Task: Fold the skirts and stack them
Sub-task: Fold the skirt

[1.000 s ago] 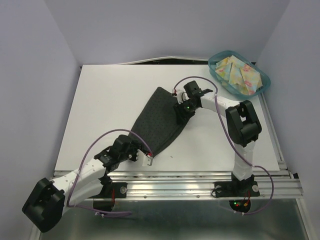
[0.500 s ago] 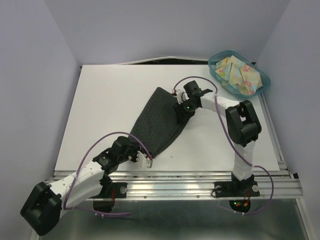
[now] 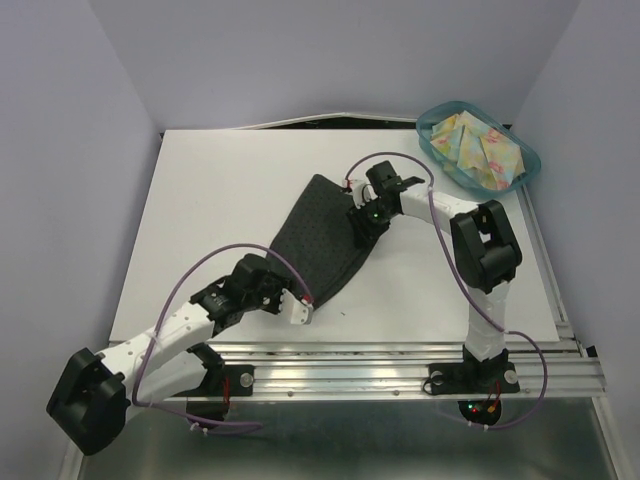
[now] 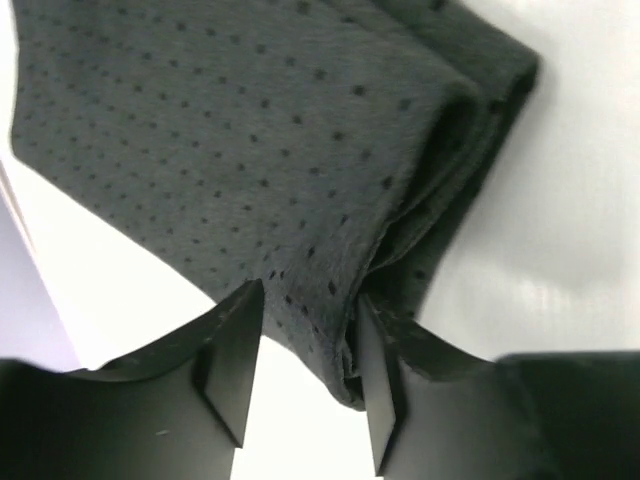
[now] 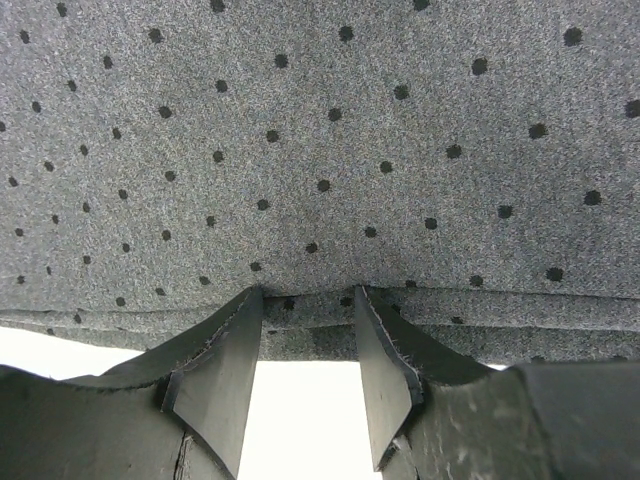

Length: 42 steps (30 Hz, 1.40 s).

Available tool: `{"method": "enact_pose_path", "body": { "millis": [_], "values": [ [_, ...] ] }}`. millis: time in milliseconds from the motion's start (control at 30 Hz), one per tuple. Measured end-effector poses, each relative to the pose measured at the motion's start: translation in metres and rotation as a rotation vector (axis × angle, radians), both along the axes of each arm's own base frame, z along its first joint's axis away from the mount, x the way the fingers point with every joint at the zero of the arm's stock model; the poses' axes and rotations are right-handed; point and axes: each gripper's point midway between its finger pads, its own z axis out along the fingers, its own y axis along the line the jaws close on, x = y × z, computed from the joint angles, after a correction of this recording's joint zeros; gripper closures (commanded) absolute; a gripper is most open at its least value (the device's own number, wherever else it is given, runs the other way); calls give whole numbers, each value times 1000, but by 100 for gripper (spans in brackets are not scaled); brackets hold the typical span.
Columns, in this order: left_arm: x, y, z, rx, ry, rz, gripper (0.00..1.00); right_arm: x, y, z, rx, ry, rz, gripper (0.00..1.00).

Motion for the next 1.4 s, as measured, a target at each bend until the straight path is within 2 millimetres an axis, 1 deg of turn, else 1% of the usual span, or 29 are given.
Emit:
{"method": "enact_pose_path", "body": {
  "millis": [133,233,333,367,433,500,533,567,600,667,700,733,800,833,867,900,933,1000,1100,1200,1233,1300,1367,1400],
  "values": [
    [-14,4,-18,44,42,-43,44,1,0,0,-7,3,-1,52],
    [-21,5,-31,81,76,-64,41,3,0,-1,-13,7,3,52],
    [-24,8,-45,118,110,-73,41,4,0,0,-14,7,4,52],
    [-22,7,-46,118,105,-76,44,4,0,0,-15,8,5,52],
    [-18,2,-48,119,93,-84,45,4,0,-1,-18,7,8,52],
    [-10,-4,-47,114,72,-84,61,4,-1,-1,-19,6,11,53],
    [-9,-5,-50,119,79,-83,67,4,-1,-1,-20,4,13,53],
    [-5,-6,-51,125,76,-75,79,5,-1,-1,-22,2,17,53],
    [-3,-8,-51,127,79,-71,85,5,-1,-1,-22,1,18,53],
    [1,-10,-52,135,87,-60,93,6,-1,-1,-24,-2,20,52],
    [2,-10,-52,138,91,-56,100,7,-1,-1,-25,-4,20,51],
    [2,-10,-51,139,99,-47,100,7,-1,-1,-26,-4,21,45],
    [0,-9,-49,150,114,-39,100,7,-1,1,-25,-3,20,40],
    [-2,-10,-46,156,127,-36,100,8,0,3,-26,-6,21,32],
    [-4,-10,-43,161,137,-36,100,11,0,6,-30,-14,17,27],
    [-8,-11,-39,174,167,-36,100,16,0,11,-33,-27,11,19],
    [-10,-14,-33,175,181,-39,100,22,2,18,-32,-45,6,17],
    [-14,-18,-22,174,205,-42,100,39,7,38,-22,-100,-14,16],
    [-23,-24,-4,168,240,-47,100,80,17,88,18,-256,-51,15],
    [-38,-24,3,183,284,-57,100,106,19,121,56,-360,-86,15],
    [-43,-25,4,190,302,-63,100,112,18,125,63,-372,-98,15],
    [-56,-26,7,212,349,-73,100,121,13,126,69,-380,-123,16],
    [-65,-29,10,231,391,-80,100,131,11,116,67,-368,-139,19],
    [-67,-29,11,237,404,-78,100,136,11,104,68,-350,-143,22]
  ]
}}
